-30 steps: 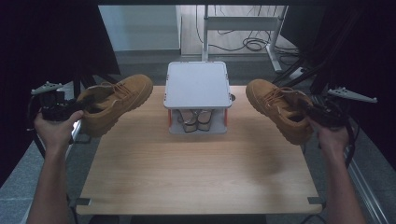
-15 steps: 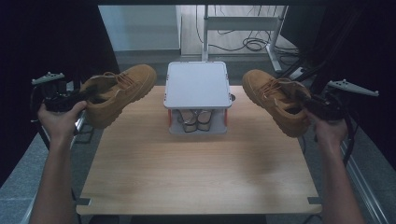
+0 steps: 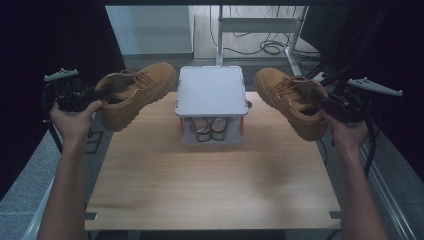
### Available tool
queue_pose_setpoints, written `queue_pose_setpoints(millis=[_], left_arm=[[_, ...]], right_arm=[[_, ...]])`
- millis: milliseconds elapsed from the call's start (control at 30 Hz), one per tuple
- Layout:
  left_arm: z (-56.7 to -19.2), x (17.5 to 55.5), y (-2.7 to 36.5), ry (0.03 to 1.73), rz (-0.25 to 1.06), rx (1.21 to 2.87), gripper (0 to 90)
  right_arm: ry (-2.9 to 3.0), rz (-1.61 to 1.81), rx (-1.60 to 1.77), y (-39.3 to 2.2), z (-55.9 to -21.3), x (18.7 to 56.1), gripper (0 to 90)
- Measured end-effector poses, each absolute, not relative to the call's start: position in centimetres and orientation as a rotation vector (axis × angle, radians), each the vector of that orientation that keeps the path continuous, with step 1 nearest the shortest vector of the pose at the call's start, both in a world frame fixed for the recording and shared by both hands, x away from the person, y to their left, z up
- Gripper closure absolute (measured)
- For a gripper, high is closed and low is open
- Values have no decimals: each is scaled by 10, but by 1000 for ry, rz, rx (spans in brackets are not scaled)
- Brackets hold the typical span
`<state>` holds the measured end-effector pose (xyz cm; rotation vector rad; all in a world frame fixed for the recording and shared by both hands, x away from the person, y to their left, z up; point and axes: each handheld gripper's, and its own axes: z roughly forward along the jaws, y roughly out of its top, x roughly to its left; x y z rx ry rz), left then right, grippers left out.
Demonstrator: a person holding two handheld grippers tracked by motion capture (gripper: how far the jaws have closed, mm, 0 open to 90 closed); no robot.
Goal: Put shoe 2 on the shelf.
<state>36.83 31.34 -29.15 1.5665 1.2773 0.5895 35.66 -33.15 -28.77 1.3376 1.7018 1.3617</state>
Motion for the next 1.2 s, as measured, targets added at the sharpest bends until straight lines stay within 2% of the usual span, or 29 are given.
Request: queue_pose_setpoints(millis=[633,1200], left_arm=[[-276,386,277,1241,565,1587,783],[-278,405,254,1243,528,1586,783]], right_arm=[[1691,1388,1340,-307,-279,369,781],[1699,1415,1332,-283,-272,384,781]])
